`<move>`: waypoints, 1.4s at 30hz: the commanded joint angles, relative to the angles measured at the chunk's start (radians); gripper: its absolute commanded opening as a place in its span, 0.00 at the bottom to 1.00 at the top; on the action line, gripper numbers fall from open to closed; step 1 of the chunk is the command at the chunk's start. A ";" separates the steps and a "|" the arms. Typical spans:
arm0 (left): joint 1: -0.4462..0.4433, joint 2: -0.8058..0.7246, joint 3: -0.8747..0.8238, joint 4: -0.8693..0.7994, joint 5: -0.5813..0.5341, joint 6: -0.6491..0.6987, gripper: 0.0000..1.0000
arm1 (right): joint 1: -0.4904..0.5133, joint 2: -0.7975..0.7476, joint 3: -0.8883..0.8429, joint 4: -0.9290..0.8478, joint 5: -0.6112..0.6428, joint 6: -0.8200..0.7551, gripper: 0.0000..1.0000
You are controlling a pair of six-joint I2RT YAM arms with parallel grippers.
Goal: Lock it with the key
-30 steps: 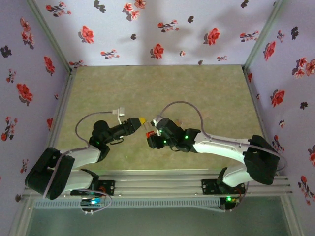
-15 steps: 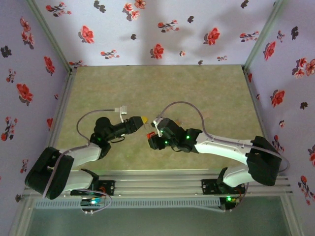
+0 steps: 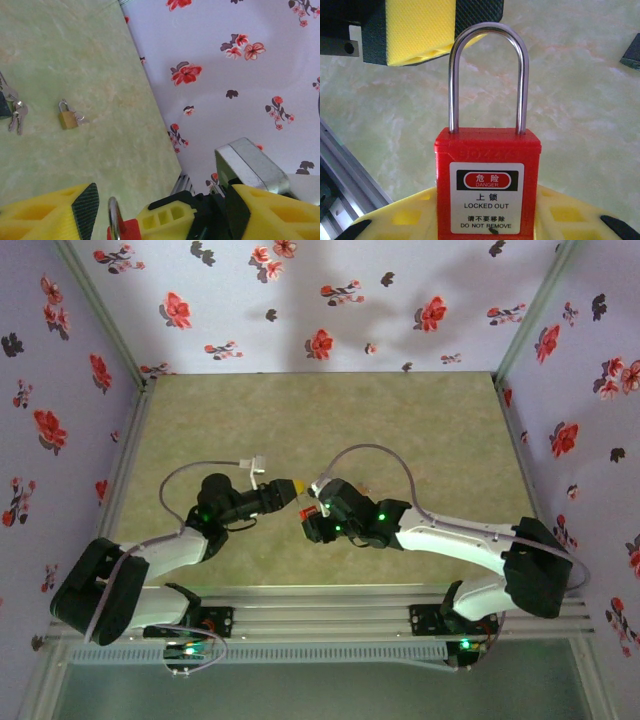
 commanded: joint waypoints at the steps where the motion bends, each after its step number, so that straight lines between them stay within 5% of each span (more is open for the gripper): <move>1: -0.008 0.007 0.031 -0.036 0.011 0.043 0.71 | 0.009 -0.028 0.038 -0.012 0.030 -0.024 0.00; 12: -0.034 0.018 0.054 -0.080 0.010 0.077 0.61 | 0.013 -0.040 0.061 -0.041 0.052 -0.041 0.00; 42: -0.056 0.007 0.073 -0.130 0.012 0.119 0.10 | 0.014 -0.043 0.053 -0.035 0.063 -0.034 0.00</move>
